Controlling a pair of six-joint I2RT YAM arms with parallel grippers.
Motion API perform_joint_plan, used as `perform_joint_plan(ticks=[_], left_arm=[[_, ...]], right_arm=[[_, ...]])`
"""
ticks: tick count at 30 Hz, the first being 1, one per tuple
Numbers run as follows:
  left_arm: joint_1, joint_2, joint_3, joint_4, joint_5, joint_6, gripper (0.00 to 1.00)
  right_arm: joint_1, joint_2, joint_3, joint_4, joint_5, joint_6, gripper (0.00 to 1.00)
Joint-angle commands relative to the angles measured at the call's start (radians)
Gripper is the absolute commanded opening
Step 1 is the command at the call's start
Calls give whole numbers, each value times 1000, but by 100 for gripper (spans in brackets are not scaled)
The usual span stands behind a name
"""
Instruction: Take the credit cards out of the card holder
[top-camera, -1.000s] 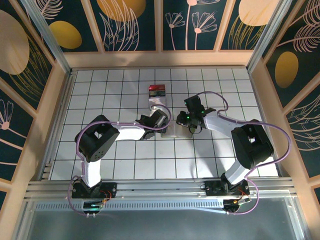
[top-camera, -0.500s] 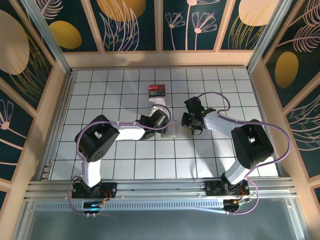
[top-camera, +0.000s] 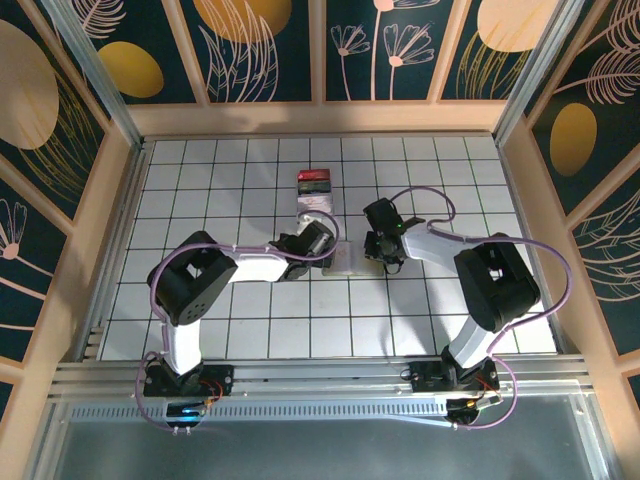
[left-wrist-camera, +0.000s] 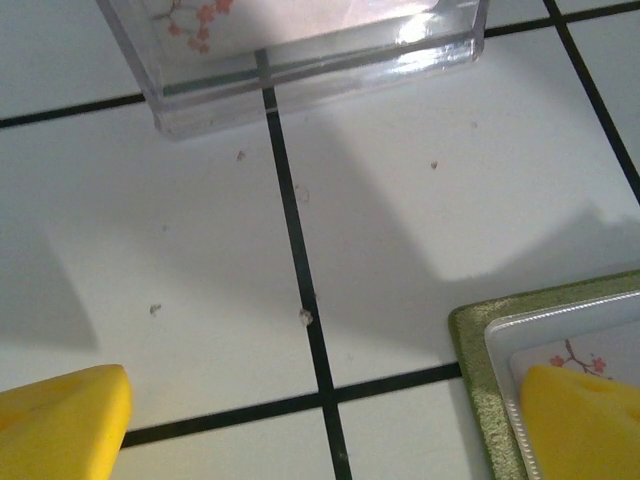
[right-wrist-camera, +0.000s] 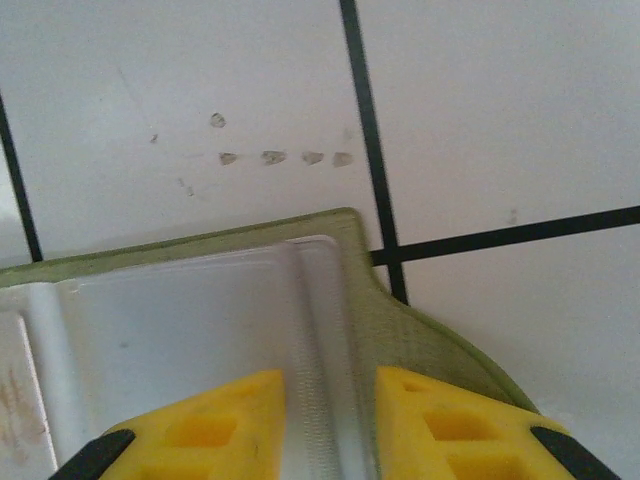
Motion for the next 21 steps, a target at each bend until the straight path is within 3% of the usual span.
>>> perform_joint_plan(ticks=[1, 6, 12, 21], left_arm=[[-13, -31, -45, -35, 34, -38, 99], [-26, -63, -54, -30, 19, -71, 99], [-25, -120, -35, -51, -68, -76, 99], [-26, -121, -40, -110, -59, -82, 99]], right_arm=[[2, -40, 60, -63, 79, -37, 31], [-2, -87, 89, -62, 59, -50, 31], [-2, -125, 69, 14, -115, -49, 29], [-2, -93, 29, 92, -317, -34, 27]])
